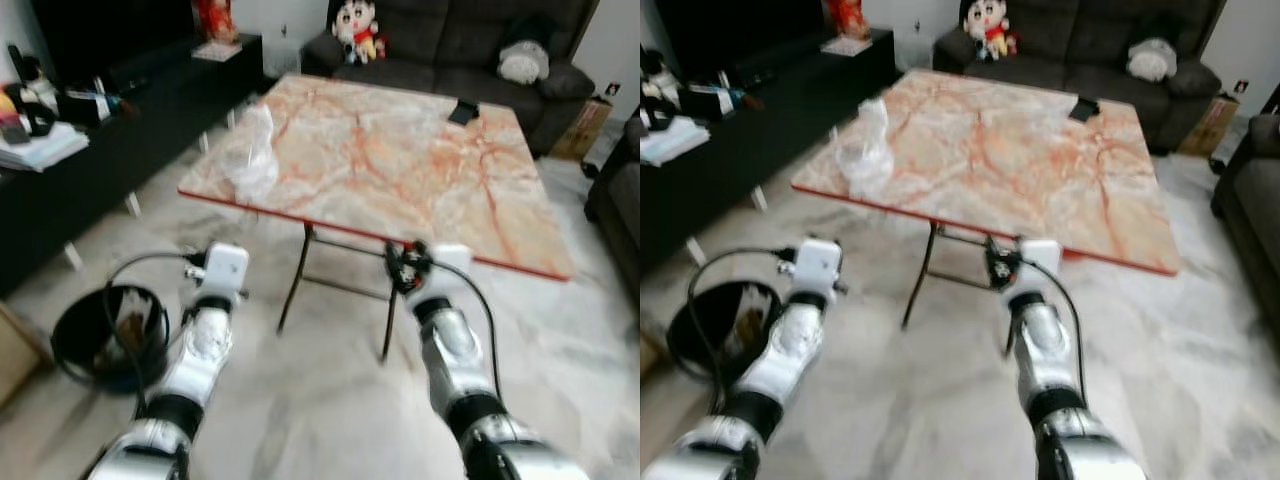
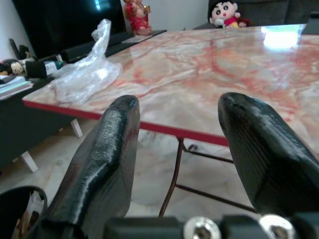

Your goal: Picking trash to rubbish bin

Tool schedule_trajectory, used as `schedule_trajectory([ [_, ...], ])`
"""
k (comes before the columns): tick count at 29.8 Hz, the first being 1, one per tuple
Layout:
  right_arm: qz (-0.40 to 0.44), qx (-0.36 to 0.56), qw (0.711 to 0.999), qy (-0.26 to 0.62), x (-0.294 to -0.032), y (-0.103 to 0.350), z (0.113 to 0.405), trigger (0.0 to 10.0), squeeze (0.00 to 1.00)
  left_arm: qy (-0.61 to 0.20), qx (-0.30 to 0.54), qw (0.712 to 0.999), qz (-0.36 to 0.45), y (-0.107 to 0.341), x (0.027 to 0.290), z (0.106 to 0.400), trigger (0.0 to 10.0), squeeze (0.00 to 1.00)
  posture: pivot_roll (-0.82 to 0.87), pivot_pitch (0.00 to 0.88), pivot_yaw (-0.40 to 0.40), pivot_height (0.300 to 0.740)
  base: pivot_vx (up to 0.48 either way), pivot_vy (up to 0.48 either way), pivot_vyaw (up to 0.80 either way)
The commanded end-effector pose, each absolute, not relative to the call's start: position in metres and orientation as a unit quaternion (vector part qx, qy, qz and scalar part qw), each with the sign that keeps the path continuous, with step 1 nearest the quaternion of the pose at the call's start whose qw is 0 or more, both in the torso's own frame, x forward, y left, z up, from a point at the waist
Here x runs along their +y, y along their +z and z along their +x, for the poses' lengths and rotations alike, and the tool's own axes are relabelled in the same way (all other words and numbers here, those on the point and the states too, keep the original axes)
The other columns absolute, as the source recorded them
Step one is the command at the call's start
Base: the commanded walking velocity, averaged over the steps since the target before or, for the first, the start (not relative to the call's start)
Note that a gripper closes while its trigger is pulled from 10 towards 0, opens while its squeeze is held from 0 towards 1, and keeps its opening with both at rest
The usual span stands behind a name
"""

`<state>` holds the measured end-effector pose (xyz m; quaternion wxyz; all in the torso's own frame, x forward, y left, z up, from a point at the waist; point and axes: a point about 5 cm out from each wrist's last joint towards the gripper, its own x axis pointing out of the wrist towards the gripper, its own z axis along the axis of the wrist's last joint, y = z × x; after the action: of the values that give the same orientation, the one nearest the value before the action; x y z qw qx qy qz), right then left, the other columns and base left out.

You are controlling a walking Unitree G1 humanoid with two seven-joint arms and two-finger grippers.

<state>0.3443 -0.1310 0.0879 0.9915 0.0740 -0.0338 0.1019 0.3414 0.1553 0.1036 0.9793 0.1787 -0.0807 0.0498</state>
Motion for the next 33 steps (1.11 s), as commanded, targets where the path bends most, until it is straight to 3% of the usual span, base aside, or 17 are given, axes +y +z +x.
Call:
schedule_trajectory([
  [1, 0.077, -0.040, 0.992, 0.088, -0.1401, 0.0914, 0.3464, 10.0, 0.00, 0.045, -0.084, 0.981, 0.170, 0.1049, 0.1485, 0.3418, 10.0, 0.00, 0.22, 0.000, -0.082, 0.740, 0.405, 0.000, 0.00],
  [13, 0.074, -0.044, 0.992, 0.094, -0.1376, 0.0931, 0.3467, 10.0, 0.00, 0.052, -0.086, 0.982, 0.159, 0.1071, 0.1507, 0.3422, 10.0, 0.00, 0.22, 0.000, -0.082, 0.740, 0.404, 0.020, 0.08],
  [29, 0.082, -0.040, 0.992, 0.087, -0.1407, 0.0933, 0.3481, 10.0, 0.00, 0.044, -0.092, 0.984, 0.145, 0.1095, 0.1481, 0.3426, 10.0, 0.00, 0.22, 0.000, -0.087, 0.740, 0.077, 0.446, 0.00],
  [33, 0.092, -0.031, 0.992, 0.084, -0.1406, 0.0928, 0.3496, 10.0, 0.00, 0.039, -0.093, 0.984, 0.148, 0.1097, 0.1467, 0.3429, 10.0, 0.00, 0.22, 0.000, -0.089, 0.740, 0.000, 0.480, -0.71],
])
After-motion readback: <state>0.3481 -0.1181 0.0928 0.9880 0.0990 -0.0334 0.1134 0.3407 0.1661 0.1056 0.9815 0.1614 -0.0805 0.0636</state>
